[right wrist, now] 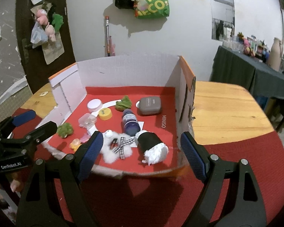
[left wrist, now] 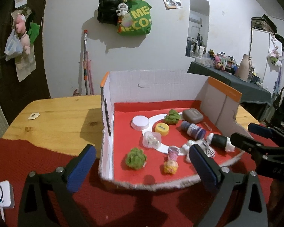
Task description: Organize objects
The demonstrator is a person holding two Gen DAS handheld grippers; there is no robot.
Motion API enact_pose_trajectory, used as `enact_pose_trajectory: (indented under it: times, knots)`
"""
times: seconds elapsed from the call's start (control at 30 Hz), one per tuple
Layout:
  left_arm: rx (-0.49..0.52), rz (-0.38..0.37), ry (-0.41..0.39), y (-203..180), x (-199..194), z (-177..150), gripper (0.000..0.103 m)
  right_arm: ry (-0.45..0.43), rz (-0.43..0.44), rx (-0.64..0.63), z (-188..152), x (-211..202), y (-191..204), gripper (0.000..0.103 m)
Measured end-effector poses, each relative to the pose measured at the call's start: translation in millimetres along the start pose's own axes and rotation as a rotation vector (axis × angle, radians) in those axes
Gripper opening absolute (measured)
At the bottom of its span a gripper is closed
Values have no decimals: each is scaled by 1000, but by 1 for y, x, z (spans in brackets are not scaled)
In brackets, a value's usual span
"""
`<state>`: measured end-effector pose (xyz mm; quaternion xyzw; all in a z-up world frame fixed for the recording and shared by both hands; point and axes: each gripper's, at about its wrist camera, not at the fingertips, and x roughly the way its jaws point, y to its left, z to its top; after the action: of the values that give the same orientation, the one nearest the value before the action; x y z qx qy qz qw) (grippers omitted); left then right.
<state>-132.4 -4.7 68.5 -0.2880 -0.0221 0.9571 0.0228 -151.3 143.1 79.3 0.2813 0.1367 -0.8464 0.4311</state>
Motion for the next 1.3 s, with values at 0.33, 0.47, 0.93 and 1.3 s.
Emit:
enact_pose_trajectory:
  times: [0.33, 0.47, 0.93, 1.3]
  knots:
    - [-15, -16, 73, -2, -27, -22, 103, 104, 8, 46, -29, -20, 5, 87]
    - [-10, 1, 139, -4, -23, -36, 103, 170, -5, 45, -42, -13, 8, 88]
    - [-30, 123, 320, -1, 12, -67, 103, 291, -155, 45, -66, 19, 4, 98]
    - [-42, 127, 314, -1, 12, -67, 103, 300, -162, 64, -66, 21, 2, 103]
